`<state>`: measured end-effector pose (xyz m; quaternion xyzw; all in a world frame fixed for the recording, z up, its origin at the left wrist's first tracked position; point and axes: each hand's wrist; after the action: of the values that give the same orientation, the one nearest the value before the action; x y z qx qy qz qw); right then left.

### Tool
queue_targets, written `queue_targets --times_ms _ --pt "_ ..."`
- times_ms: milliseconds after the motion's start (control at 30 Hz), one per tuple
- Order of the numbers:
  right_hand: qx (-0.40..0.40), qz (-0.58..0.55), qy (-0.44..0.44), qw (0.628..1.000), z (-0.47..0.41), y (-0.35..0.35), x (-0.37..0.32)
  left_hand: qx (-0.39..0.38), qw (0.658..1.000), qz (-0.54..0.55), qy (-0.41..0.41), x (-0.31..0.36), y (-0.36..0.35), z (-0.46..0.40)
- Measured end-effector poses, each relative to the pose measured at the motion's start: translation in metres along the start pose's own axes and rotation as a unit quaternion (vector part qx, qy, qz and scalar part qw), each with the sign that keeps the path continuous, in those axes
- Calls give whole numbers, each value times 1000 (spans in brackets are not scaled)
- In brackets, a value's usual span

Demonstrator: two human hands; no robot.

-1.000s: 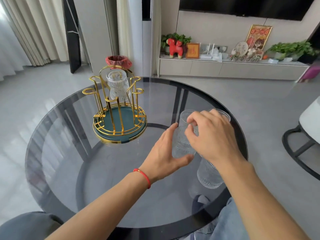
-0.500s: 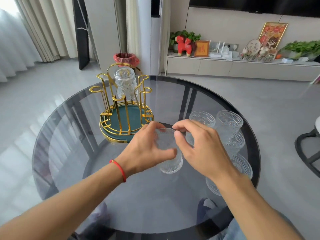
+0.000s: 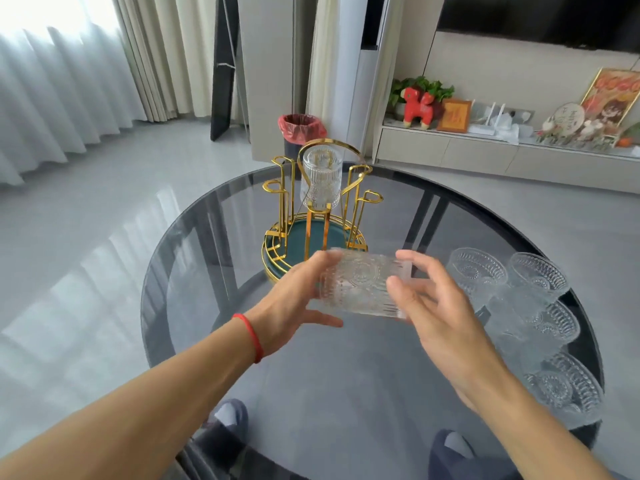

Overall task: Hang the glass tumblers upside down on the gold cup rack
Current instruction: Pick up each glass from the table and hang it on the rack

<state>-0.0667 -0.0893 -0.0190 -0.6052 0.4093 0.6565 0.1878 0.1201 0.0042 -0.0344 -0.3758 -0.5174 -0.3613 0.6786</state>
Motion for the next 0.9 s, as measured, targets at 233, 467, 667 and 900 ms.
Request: queue_targets --times_ms 233,467,667,900 --pt "166 -16 158 973 -35 34 -63 112 823 -510 -225 -18 37 -14" --pt "92 -32 228 969 -146 -3 -158 51 735 -652 -178 -39 31 -19" --pt "12 202 177 963 -213 -70 -177 33 746 -646 -159 -45 34 -24" --pt "-64 293 151 942 -239 -100 -159 17 745 -646 -167 -46 42 -26"
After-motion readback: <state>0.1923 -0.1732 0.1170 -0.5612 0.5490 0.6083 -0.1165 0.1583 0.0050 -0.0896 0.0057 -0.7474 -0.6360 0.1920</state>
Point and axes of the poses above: each hand's wrist, its own z-axis away from the middle knuckle, its own y-axis out of the back of the hand, x = y × z, and after that the axes turned 3 degrees about -y, right-handed
